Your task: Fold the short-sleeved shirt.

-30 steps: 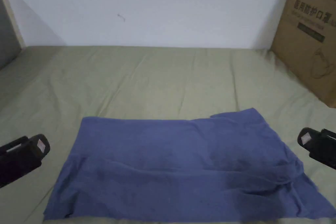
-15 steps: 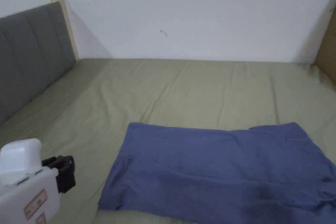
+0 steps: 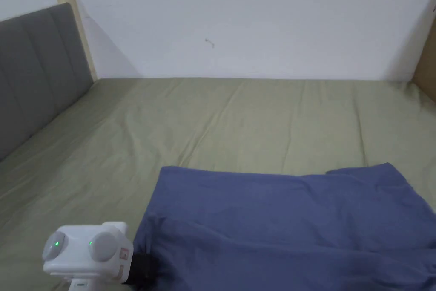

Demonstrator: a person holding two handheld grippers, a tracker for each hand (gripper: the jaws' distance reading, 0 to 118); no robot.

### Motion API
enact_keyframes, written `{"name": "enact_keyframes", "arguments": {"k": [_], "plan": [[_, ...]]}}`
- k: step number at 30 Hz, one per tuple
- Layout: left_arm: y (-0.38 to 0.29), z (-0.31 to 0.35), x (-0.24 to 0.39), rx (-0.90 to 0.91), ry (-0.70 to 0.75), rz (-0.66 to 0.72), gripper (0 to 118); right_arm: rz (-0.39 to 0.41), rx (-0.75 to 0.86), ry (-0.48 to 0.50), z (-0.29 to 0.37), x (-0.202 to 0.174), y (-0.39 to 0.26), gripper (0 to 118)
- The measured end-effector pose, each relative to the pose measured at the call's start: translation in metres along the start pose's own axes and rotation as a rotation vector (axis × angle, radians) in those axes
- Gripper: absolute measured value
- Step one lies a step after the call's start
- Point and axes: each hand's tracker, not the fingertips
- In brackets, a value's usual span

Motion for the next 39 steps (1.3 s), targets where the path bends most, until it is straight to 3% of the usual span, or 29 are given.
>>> {"name": "enact_keyframes", "arguments": {"k": [3, 5, 6, 7, 9, 11, 12, 14, 16, 17, 18, 19, 20, 22, 25, 27, 29, 30, 31, 32, 34, 39], "plan": [[-0.004, 0.002, -0.001, 0.020, -0.009, 0.064, 115, -0.025, -0.015, -0.010, -0.004, 0.005, -0.002, 0], [-0.006, 0.015, 0.009, 0.025, 0.056, 0.047, 87, -0.045, -0.021, -0.019, -0.007, 0.016, -0.003, 0], [-0.009, 0.026, 0.015, 0.052, 0.058, 0.022, 78, -0.052, -0.024, -0.028, -0.009, 0.022, -0.003, 0], [-0.013, 0.037, 0.024, 0.092, 0.052, -0.032, 78, -0.061, -0.026, -0.043, -0.010, 0.029, -0.002, 0], [-0.019, 0.055, 0.044, 0.145, 0.011, -0.158, 4, -0.085, -0.031, -0.088, -0.012, 0.042, 0.001, 0], [-0.026, 0.056, 0.056, 0.158, 0.138, -0.228, 4, -0.133, -0.055, -0.136, -0.020, 0.062, 0.008, 0], [-0.024, 0.055, 0.056, 0.141, 0.105, -0.245, 3, -0.162, -0.085, -0.136, -0.027, 0.074, 0.013, 0], [-0.020, 0.055, 0.045, 0.113, -0.064, -0.154, 3, -0.197, -0.163, -0.128, -0.046, 0.093, 0.024, 0], [-0.015, 0.060, 0.041, 0.108, -0.010, -0.094, 3, -0.233, -0.249, -0.136, -0.072, 0.114, 0.035, 0], [-0.014, 0.061, 0.038, 0.109, -0.006, -0.102, 3, -0.264, -0.319, -0.136, -0.088, 0.124, 0.040, 12], [-0.015, 0.061, 0.035, 0.109, 0.005, -0.110, 3, -0.307, -0.432, -0.162, -0.111, 0.139, 0.042, 46], [-0.016, 0.061, 0.034, 0.108, 0.010, -0.116, 3, -0.325, -0.475, -0.174, -0.120, 0.145, 0.041, 104], [-0.015, 0.064, 0.034, 0.104, 0.007, -0.117, 3, -0.346, -0.549, -0.219, -0.134, 0.154, 0.036, 118], [-0.016, 0.064, 0.034, 0.094, -0.004, -0.119, 3, -0.336, -0.612, -0.275, -0.153, 0.163, 0.025, 118], [-0.017, 0.067, 0.039, 0.092, 0.004, -0.136, 3, -0.203, -0.700, -0.335, -0.175, 0.163, 0.015, 114], [-0.018, 0.067, 0.042, 0.086, 0.012, -0.147, 3, -0.162, -0.747, -0.347, -0.178, 0.155, 0.010, 108], [-0.015, 0.065, 0.042, 0.078, 0.017, -0.159, 3, -0.070, -0.738, -0.365, -0.176, 0.144, 0.015, 78], [-0.015, 0.066, 0.043, 0.076, 0.018, -0.162, 3, -0.031, -0.728, -0.365, -0.173, 0.137, 0.016, 56], [-0.015, 0.067, 0.043, 0.074, 0.018, -0.162, 3, 0.015, -0.720, -0.374, -0.168, 0.131, 0.017, 23], [-0.013, 0.066, 0.042, 0.073, 0.017, -0.159, 3, 0.042, -0.711, -0.353, -0.163, 0.125, 0.018, 4], [-0.014, 0.071, 0.042, 0.075, 0.018, -0.151, 3, 0.064, -0.741, -0.245, -0.156, 0.114, 0.022, 4], [-0.020, 0.091, 0.043, 0.092, 0.077, -0.226, 3, 0.311, -0.666, -0.366, -0.124, 0.084, 0.028, 4]]}}
